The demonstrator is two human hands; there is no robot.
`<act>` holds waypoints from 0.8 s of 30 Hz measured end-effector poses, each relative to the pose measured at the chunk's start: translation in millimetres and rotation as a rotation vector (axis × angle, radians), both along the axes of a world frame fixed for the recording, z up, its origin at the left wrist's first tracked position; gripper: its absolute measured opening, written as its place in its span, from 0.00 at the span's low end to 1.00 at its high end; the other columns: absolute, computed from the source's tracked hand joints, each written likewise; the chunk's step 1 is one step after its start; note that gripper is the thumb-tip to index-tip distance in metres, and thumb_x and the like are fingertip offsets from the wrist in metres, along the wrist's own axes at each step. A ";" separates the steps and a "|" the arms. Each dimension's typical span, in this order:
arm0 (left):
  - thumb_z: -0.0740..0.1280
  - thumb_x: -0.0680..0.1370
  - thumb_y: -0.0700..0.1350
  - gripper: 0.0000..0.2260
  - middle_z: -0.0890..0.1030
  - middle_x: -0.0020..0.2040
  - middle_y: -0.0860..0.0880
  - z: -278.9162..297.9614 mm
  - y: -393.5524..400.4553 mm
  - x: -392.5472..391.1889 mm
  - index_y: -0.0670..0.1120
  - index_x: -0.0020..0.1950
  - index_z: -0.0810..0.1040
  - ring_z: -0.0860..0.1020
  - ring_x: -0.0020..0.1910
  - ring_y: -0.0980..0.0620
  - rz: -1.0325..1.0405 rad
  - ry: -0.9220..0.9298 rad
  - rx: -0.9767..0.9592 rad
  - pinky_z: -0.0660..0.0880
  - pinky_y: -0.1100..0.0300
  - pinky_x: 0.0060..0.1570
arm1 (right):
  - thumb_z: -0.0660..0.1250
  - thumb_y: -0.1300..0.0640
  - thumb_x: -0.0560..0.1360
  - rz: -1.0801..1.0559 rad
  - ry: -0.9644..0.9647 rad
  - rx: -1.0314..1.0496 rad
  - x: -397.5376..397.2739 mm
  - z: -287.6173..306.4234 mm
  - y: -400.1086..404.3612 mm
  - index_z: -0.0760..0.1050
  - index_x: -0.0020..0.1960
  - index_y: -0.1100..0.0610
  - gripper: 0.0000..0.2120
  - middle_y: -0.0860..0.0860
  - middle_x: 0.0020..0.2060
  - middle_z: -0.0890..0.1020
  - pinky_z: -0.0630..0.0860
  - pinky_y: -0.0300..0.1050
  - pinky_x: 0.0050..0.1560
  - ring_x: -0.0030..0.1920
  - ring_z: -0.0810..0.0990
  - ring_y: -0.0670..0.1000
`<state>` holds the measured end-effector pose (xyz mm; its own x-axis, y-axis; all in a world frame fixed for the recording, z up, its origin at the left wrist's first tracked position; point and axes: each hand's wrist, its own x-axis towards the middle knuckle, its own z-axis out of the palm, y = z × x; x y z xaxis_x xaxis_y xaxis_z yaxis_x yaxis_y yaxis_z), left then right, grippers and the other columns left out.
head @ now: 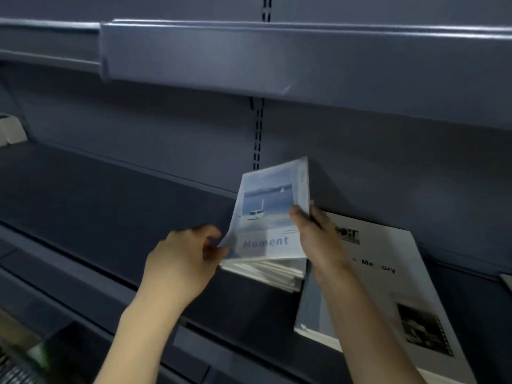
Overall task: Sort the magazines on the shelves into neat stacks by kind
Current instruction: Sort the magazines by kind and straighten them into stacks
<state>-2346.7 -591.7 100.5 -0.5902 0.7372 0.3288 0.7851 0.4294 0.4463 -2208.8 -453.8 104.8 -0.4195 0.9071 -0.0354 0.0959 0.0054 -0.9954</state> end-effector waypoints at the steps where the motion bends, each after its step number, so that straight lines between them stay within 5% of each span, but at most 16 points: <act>1: 0.65 0.75 0.56 0.11 0.82 0.48 0.57 -0.6 -1.0 -1.7 0.55 0.54 0.76 0.80 0.47 0.50 -0.004 0.000 0.000 0.73 0.59 0.40 | 0.61 0.51 0.80 -0.018 -0.078 0.027 -2.5 -5.6 1.6 0.74 0.53 0.51 0.06 0.44 0.40 0.77 0.73 0.34 0.34 0.39 0.76 0.43; 6: 0.65 0.75 0.57 0.12 0.79 0.44 0.57 -2.0 -0.1 -4.5 0.55 0.55 0.76 0.79 0.48 0.50 -0.040 -0.028 -0.013 0.76 0.57 0.45 | 0.54 0.49 0.81 -0.150 -0.619 0.346 -5.4 -23.8 3.2 0.69 0.57 0.62 0.17 0.57 0.48 0.79 0.67 0.42 0.37 0.43 0.78 0.55; 9: 0.64 0.75 0.58 0.11 0.75 0.39 0.60 -2.8 3.0 -2.5 0.54 0.54 0.76 0.79 0.47 0.51 -0.066 -0.024 -0.019 0.75 0.58 0.42 | 0.52 0.49 0.81 -0.217 -0.774 0.429 -10.3 -21.0 0.3 0.66 0.58 0.62 0.17 0.57 0.49 0.79 0.67 0.43 0.36 0.41 0.75 0.56; 18: 0.62 0.76 0.55 0.10 0.72 0.32 0.60 -14.7 15.5 9.3 0.52 0.50 0.78 0.76 0.35 0.49 -0.142 -0.027 0.036 0.72 0.58 0.35 | 0.50 0.46 0.81 -0.227 -0.979 0.428 -18.3 -14.9 1.7 0.61 0.63 0.60 0.20 0.57 0.56 0.78 0.67 0.46 0.40 0.54 0.79 0.58; 24: 0.66 0.75 0.46 0.05 0.76 0.32 0.54 -15.5 42.8 40.0 0.48 0.45 0.81 0.76 0.29 0.47 -0.245 -0.014 0.231 0.71 0.58 0.31 | 0.53 0.47 0.81 -0.292 -0.867 0.551 36.9 -6.7 0.6 0.63 0.65 0.58 0.19 0.55 0.60 0.73 0.72 0.48 0.48 0.59 0.75 0.58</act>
